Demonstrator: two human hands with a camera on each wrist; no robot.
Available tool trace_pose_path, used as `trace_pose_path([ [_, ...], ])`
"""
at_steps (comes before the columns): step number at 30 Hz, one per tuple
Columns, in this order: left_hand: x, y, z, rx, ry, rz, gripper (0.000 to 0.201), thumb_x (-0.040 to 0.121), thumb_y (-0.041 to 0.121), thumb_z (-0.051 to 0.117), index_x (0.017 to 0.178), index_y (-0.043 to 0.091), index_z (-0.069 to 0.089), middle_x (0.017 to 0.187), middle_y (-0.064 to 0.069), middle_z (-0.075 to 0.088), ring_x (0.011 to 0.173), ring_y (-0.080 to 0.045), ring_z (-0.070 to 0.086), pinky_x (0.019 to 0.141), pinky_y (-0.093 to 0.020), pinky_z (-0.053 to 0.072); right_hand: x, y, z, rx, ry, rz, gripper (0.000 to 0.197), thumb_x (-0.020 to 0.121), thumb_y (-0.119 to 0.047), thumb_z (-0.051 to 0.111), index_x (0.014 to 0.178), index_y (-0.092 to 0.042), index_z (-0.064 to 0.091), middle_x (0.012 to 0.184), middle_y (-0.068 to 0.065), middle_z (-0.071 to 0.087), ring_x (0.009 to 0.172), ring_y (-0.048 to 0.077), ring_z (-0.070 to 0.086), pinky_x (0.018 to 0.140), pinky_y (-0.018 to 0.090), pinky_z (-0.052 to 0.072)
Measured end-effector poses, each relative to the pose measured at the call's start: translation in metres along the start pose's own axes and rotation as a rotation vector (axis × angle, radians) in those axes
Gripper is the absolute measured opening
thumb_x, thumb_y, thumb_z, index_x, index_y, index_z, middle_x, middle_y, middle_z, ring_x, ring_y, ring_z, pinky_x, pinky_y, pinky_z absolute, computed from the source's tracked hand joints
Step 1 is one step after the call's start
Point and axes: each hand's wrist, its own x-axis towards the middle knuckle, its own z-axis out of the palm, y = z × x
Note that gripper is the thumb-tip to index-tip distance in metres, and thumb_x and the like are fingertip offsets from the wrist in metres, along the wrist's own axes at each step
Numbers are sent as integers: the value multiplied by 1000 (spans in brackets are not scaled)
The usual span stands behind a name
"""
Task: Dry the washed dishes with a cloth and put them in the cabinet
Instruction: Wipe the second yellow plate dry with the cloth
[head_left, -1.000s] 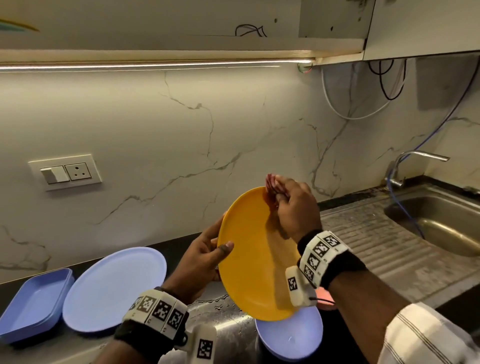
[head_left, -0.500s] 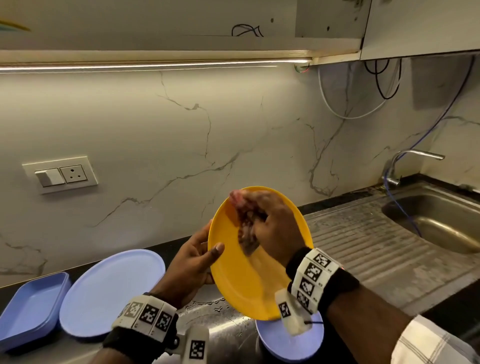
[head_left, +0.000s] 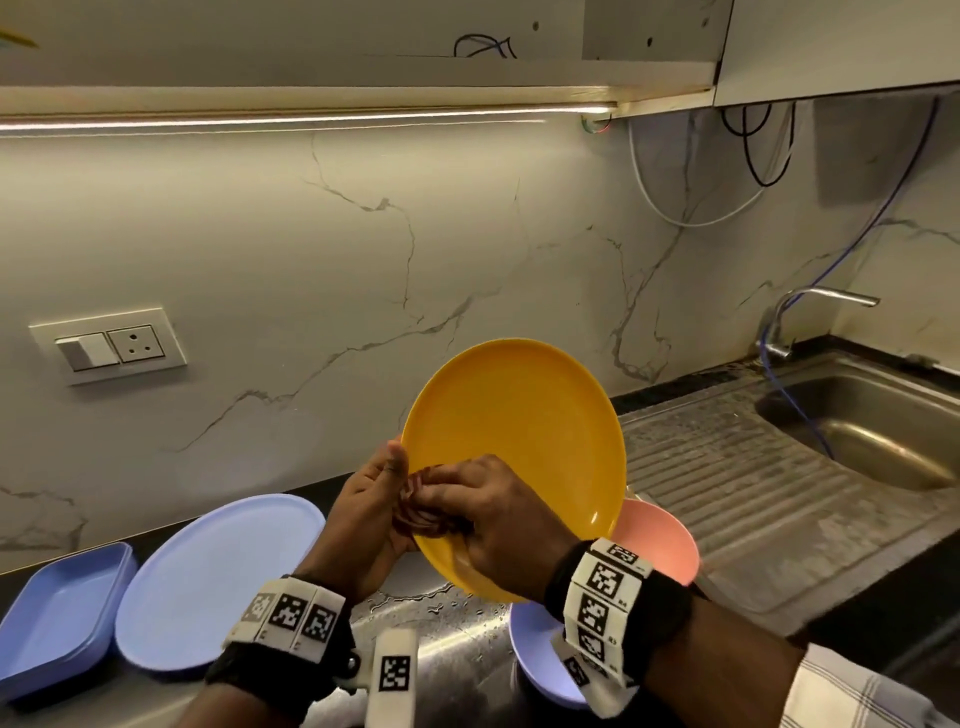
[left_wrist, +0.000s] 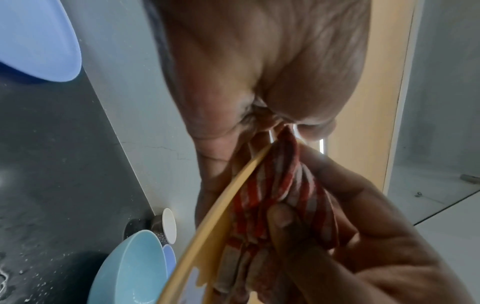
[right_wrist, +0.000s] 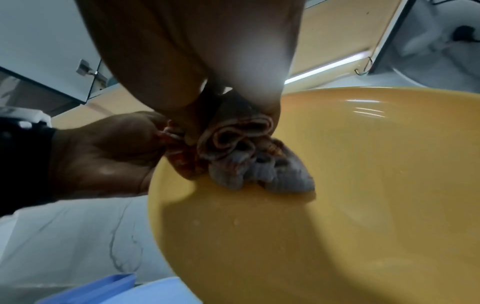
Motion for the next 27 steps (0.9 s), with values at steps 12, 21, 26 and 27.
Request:
trace_pose_path([
  [12, -1, 1, 18, 27, 71, 68, 33, 106, 29, 36, 116, 12, 62, 102, -14, 73, 93, -26, 71, 67, -35, 60, 3, 0, 10, -160, 58, 36, 38, 96, -30, 44, 126, -21, 65, 133, 1, 62, 116, 29, 54, 95, 42, 48],
  [21, -1, 10, 10, 222, 193, 145, 33, 105, 25, 39, 131, 17, 58, 123, -8, 71, 106, -28, 70, 81, -46, 60, -71, 28, 25, -238, -278, -62, 36, 81, -18, 40, 101, -32, 66, 123, -13, 65, 115, 24, 57, 75, 45, 54],
  [26, -1, 15, 11, 303, 270, 242, 27, 106, 25, 39, 121, 25, 61, 108, 3, 76, 99, -23, 73, 82, -43, 61, -21, 22, -39, -46, 45, -53, 26, 91, -2, 56, 111, -8, 71, 111, 12, 67, 99, 21, 59, 93, 27, 48],
  [27, -2, 16, 12, 325, 287, 267, 26, 106, 26, 40, 117, 26, 63, 110, 1, 76, 102, -26, 71, 87, -49, 59, -7, 26, -52, -85, 103, -23, 29, 90, -2, 59, 117, -8, 69, 116, 13, 65, 105, 23, 58, 98, 28, 47],
])
